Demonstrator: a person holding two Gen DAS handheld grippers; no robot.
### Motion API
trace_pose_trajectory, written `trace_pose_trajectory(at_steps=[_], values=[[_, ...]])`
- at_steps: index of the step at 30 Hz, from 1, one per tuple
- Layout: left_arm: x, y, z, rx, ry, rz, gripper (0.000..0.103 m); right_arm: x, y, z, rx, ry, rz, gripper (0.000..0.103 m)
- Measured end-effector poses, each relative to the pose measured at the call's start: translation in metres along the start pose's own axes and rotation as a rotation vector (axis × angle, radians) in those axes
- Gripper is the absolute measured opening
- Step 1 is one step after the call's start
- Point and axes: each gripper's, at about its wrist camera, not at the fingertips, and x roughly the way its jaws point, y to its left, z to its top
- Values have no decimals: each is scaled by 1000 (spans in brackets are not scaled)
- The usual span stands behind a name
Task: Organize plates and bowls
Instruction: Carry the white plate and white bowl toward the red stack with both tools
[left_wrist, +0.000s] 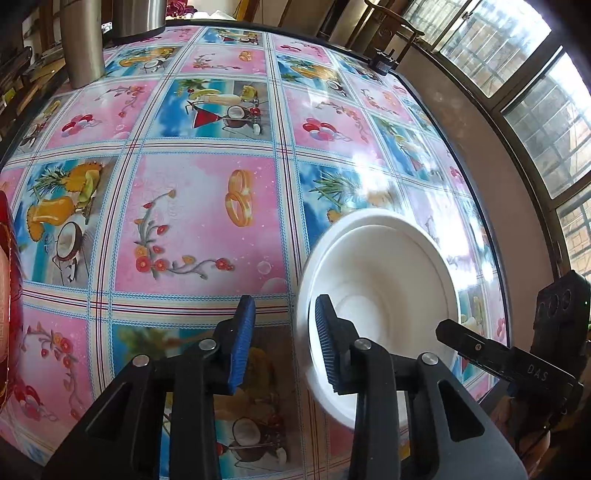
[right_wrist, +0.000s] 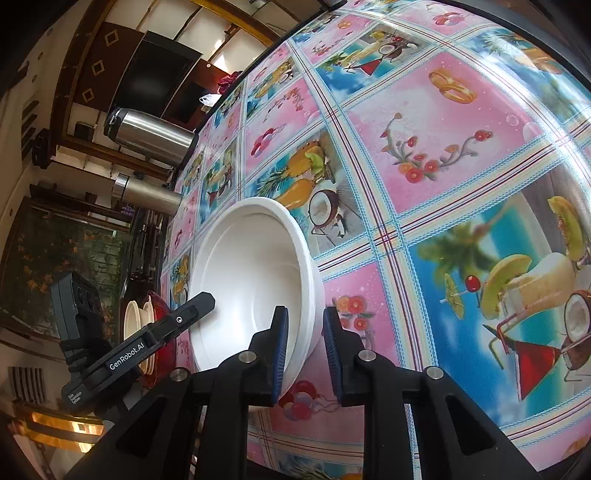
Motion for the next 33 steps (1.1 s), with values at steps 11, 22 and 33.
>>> trace_pose_trajectory(at_steps=[11, 22, 33], values=[[1, -2, 0, 24, 6, -24, 9, -6, 5, 1, -19, -38, -39, 26], [-7, 7, -2, 18, -10, -25, 7, -2, 19, -3, -60, -65, -53, 8], [-39, 29, -8, -7, -69, -25, 7, 1, 42, -10, -97, -65, -58, 8]])
